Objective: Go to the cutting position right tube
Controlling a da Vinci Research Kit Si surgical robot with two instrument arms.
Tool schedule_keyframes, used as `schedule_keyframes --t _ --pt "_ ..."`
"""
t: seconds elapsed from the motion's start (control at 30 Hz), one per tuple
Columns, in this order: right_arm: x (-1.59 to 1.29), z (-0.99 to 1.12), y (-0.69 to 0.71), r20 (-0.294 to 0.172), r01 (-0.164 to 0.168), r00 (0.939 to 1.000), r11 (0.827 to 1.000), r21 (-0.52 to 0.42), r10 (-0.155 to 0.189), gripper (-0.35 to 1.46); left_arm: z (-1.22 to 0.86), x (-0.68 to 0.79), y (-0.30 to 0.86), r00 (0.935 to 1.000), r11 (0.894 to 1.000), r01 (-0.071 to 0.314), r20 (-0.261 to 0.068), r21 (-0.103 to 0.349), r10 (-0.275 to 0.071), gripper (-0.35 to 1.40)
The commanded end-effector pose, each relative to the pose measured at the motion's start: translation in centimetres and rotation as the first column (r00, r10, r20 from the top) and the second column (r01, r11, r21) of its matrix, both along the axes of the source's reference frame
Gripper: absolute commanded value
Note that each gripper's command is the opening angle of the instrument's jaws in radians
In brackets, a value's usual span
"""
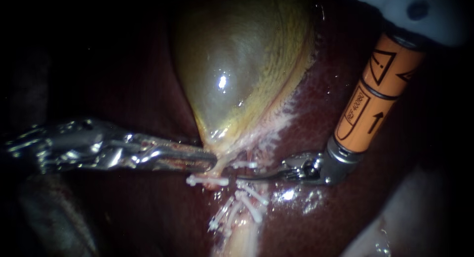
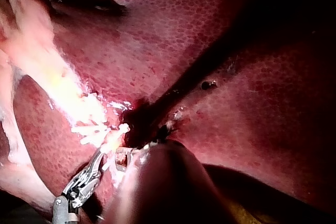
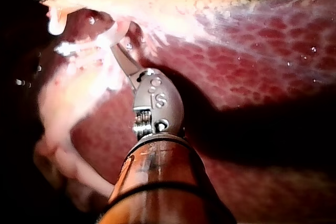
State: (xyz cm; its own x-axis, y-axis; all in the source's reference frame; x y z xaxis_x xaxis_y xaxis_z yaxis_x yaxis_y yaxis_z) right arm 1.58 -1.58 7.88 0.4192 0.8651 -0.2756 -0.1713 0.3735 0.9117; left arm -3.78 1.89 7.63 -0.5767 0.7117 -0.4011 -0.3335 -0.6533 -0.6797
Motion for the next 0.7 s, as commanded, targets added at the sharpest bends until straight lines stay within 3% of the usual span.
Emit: schedule_keyframes --t 0.03,0.53,0.6,0.7 --pt "0.00 0.00 0.00 -0.001 0.000 1.0000 1.000 -0.001 0.000 -0.35 0.00 0.00 0.00 1.0000 1.000 0.000 0.000 0.000 0.000 -0.35" --pt "0.01 0.02 -0.03 -0.002 0.001 1.0000 1.000 -0.003 -0.001 -0.35 0.00 0.00 0.00 1.0000 1.000 0.000 0.000 0.000 0.000 -0.35" --pt "0.01 0.02 -0.04 -0.002 0.000 1.0000 1.000 -0.004 0.000 -0.21 0.00 0.00 0.00 1.0000 1.000 0.000 0.000 0.000 0.000 -0.35" --pt "0.02 0.02 -0.04 -0.002 0.000 1.0000 1.000 -0.004 0.000 -0.20 0.00 0.00 0.00 1.0000 1.000 0.000 0.000 0.000 0.000 -0.35"
